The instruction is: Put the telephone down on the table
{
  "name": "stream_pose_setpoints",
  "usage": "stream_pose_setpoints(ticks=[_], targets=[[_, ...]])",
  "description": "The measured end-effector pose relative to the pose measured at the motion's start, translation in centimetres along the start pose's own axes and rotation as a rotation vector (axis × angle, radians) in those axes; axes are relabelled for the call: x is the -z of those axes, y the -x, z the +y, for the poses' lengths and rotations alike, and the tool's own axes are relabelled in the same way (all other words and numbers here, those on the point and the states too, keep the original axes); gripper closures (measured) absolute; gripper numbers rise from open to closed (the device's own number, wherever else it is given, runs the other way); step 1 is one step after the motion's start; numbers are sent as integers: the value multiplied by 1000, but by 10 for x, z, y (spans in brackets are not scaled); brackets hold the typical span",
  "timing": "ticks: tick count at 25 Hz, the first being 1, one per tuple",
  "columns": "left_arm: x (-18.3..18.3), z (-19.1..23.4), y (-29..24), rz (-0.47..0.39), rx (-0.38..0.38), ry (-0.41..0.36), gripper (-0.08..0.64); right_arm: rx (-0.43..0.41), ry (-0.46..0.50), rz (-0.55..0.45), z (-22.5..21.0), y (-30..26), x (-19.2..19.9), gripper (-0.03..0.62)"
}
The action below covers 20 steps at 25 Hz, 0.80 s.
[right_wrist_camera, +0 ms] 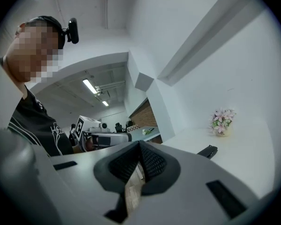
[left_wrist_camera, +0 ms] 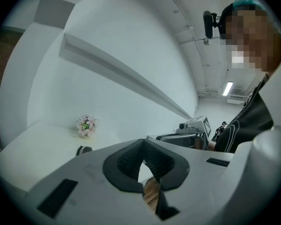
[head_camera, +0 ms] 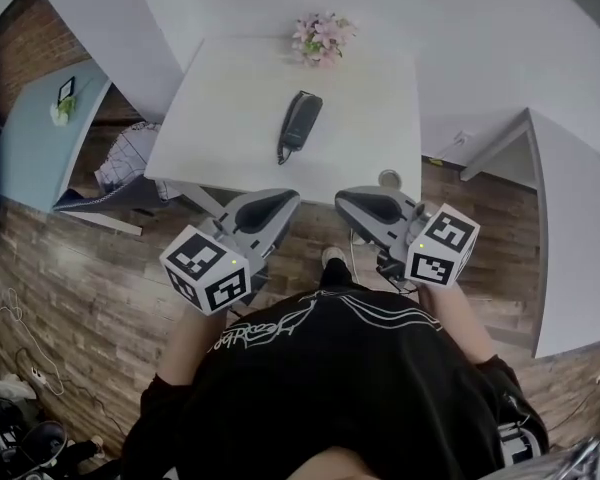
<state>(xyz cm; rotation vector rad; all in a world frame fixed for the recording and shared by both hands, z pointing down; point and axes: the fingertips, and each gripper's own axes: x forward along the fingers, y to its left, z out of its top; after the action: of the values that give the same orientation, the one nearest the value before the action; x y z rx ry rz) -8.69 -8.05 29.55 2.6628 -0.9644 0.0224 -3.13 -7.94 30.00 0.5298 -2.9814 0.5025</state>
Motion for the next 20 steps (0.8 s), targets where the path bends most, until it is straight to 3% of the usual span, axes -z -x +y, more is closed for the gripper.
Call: stream_pose_setpoints(ticks=[20], targets=[[9, -24, 13, -9, 29, -6, 554, 0, -6, 0, 28, 8, 9, 554]])
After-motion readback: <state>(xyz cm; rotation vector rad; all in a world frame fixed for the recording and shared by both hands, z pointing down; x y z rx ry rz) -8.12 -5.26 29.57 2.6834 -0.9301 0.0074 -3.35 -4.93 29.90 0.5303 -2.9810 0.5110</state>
